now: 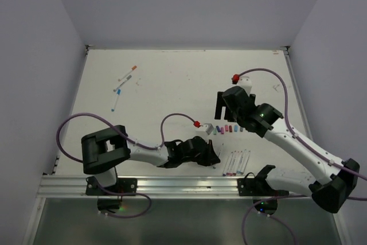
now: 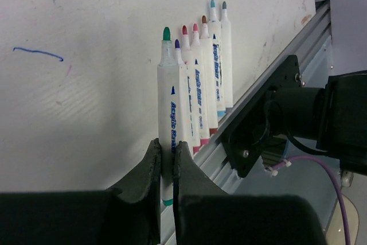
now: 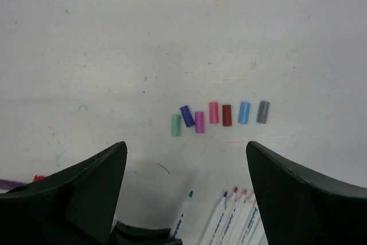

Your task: Open the pen caps

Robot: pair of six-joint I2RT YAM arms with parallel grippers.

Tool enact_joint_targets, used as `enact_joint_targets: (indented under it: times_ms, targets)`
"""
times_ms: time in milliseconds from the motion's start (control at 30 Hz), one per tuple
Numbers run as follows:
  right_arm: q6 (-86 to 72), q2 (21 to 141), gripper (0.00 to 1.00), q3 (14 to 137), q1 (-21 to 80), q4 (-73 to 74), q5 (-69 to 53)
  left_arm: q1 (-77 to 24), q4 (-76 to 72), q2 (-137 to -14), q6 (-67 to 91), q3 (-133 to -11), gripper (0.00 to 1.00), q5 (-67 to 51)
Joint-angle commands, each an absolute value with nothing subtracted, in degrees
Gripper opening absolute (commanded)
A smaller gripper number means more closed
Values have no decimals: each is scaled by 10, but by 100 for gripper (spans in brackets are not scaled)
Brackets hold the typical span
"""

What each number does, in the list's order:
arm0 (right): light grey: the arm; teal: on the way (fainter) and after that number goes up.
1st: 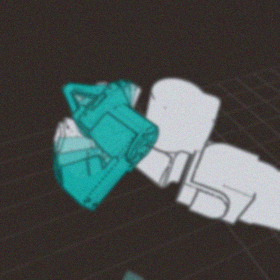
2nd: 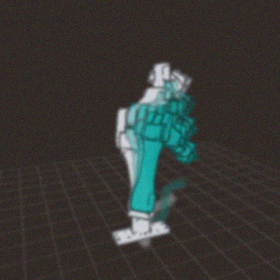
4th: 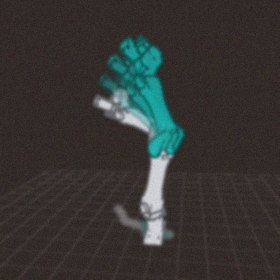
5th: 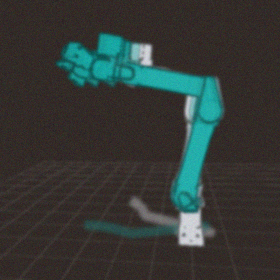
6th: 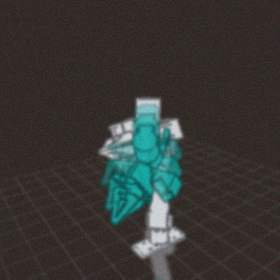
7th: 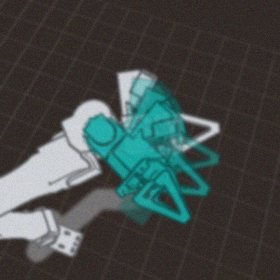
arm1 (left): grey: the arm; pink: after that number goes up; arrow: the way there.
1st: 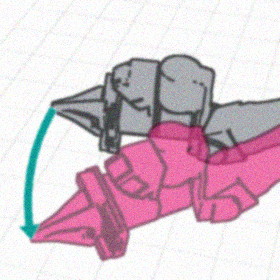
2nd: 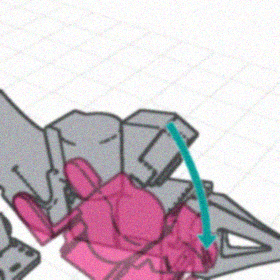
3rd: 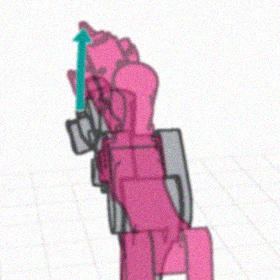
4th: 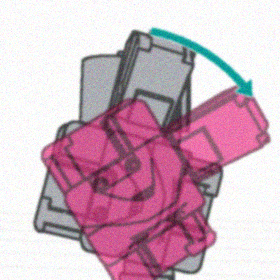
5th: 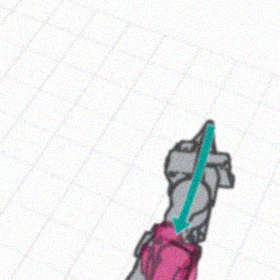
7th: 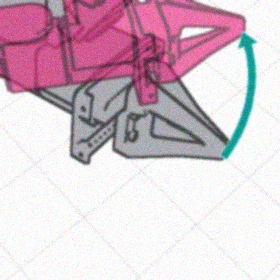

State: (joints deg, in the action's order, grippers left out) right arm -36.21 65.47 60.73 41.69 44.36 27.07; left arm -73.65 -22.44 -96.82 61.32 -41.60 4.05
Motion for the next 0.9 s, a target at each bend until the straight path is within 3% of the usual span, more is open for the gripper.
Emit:
enact_joint_targets:
  times_ms: [0,367,433,567,733,867]
  targets:
    - [-379,622,90,605,417,531,297,-736,-208,-1012,587,-468,0,44]
    - [-375,519,90,579,417,611,311,-735,-189,-1063,590,-501,3,55]
    - [-375,498,90,577,417,613,309,-735,-183,-1072,594,-504,14,55]
    - [-378,477,91,570,417,597,294,-736,-199,-1070,612,-483,24,57]
    - [-386,523,99,577,417,603,302,-736,-201,-1043,619,-454,41,73]
    - [-400,548,99,580,417,600,306,-732,-184,-998,605,-437,58,104]
